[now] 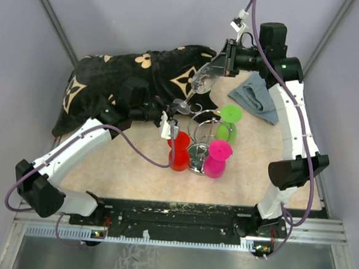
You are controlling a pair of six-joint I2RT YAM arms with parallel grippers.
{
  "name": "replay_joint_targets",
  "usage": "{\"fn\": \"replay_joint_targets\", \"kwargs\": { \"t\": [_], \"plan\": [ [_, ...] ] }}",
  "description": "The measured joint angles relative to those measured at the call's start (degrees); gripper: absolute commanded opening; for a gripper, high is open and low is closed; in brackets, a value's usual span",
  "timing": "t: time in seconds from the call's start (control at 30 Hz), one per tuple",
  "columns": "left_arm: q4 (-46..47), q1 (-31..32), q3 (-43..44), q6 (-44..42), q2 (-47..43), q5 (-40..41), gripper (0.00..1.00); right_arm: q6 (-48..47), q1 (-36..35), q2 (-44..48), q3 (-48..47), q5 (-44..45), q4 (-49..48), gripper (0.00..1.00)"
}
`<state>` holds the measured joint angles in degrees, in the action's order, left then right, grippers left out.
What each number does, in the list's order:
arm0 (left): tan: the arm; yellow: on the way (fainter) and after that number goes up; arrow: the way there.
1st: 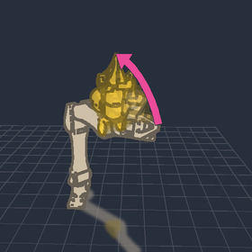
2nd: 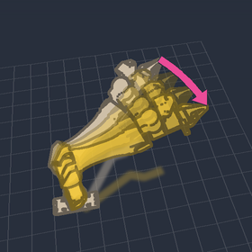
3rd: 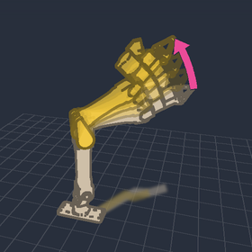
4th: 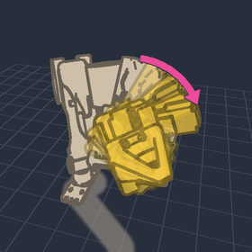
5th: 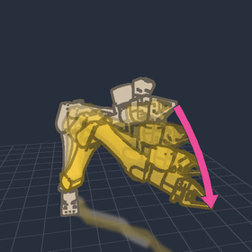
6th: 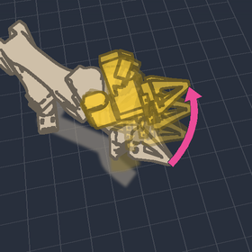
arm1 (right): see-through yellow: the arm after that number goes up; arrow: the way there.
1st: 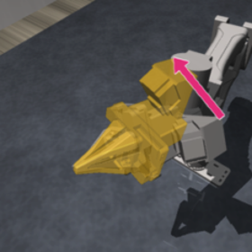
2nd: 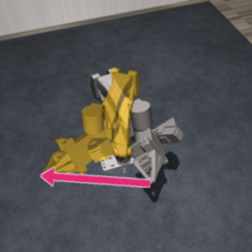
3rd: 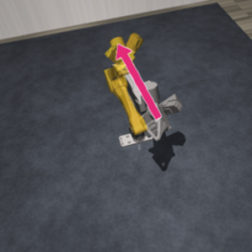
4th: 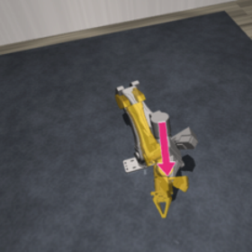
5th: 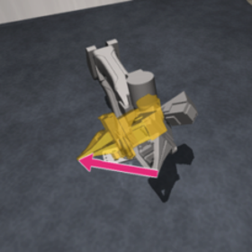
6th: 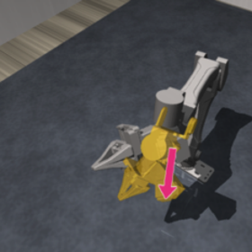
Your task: Take the wine glass off the wine glass rack
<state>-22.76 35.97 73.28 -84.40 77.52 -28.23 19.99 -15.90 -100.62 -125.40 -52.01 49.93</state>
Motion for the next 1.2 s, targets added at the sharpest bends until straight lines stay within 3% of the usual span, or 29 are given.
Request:
{"fn": "replay_joint_targets", "kwargs": {
  "t": [0.53, 0.57, 0.67, 0.77, 1.2],
  "plan": [
    [9.7, 0.1, 2.1, 3.2, -0.2, -0.5, 0.00, 10.0, 7.2, 0.1, -1.9, -6.4, -7.5, 0.00],
    [10.3, 0.1, 2.1, 3.5, -0.2, -0.4, 0.08, 10.4, 7.5, 0.1, -1.9, -6.6, -7.8, 0.00],
    [12.0, 0.1, 2.0, 4.5, -0.2, 0.2, 0.46, 11.2, 8.1, 0.1, -1.9, -7.3, -8.7, 0.00],
    [15.3, 0.0, 2.0, 6.6, -0.2, 1.6, 0.69, 12.0, 8.3, 0.1, -1.9, -8.3, -9.0, 0.00],
    [20.7, -0.1, 6.1, 16.0, 2.2, 6.3, 0.92, 12.7, 11.7, 1.3, -1.2, -9.6, -9.7, 0.00]
  ]
}}
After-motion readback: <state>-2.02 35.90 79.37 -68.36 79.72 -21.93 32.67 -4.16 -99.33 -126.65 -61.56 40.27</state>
